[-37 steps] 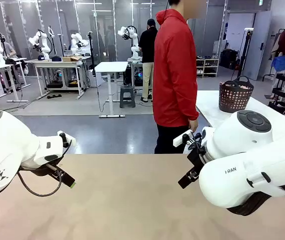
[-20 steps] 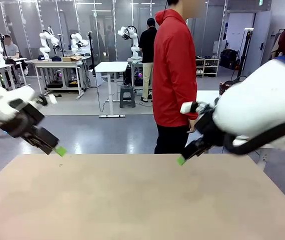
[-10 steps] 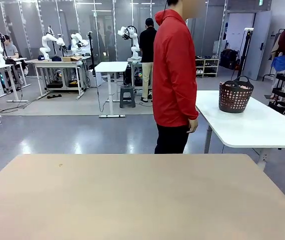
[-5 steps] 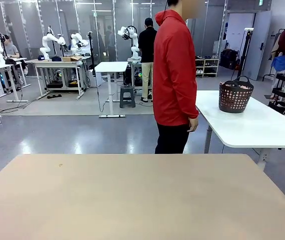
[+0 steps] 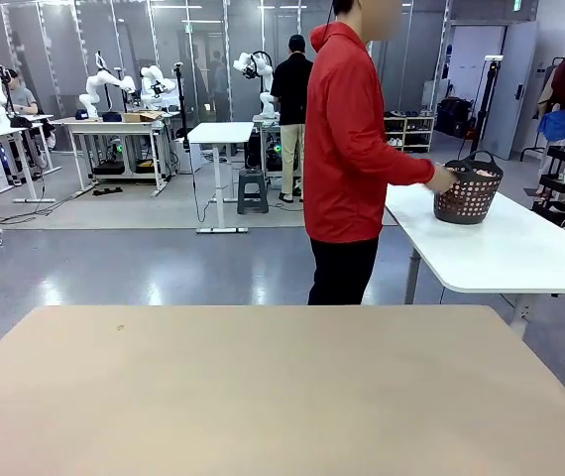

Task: Fold the towel.
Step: Grab the top end of the 100 cm Hotel Towel extended by the human.

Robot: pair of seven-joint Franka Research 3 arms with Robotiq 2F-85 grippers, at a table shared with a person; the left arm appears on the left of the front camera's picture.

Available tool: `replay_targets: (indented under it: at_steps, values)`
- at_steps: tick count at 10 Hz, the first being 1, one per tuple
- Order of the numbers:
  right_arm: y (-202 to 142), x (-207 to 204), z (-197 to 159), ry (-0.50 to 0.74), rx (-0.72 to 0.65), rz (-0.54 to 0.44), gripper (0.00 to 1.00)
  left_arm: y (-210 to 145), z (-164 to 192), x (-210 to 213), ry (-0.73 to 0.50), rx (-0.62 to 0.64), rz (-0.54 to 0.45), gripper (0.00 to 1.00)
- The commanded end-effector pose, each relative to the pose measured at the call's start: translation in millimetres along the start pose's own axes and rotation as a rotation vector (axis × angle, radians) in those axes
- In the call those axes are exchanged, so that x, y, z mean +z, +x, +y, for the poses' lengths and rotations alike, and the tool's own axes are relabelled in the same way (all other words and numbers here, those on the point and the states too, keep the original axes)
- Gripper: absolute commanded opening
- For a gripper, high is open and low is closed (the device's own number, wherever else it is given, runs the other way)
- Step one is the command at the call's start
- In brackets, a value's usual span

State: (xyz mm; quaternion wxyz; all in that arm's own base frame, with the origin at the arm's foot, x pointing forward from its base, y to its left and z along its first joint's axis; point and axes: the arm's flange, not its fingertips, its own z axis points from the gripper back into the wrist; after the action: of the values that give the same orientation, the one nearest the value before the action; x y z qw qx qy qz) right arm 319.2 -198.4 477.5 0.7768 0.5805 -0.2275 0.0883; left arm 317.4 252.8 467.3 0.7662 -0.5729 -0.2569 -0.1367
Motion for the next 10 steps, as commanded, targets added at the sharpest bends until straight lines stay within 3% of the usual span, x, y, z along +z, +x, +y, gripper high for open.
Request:
replay_targets:
  at_steps: [1,10]
  values:
    - [2.0,0.5,0.2,0.016,0.012,-0.014,1.00,-0.7,0.2,1.6,-0.011,-0.007,-0.004,1.00]
    - [2.0,0.5,0.2,0.016,0.012,-0.014,1.00,-0.7,0.2,1.6,-0.011,-0.007,-0.004,1.00]
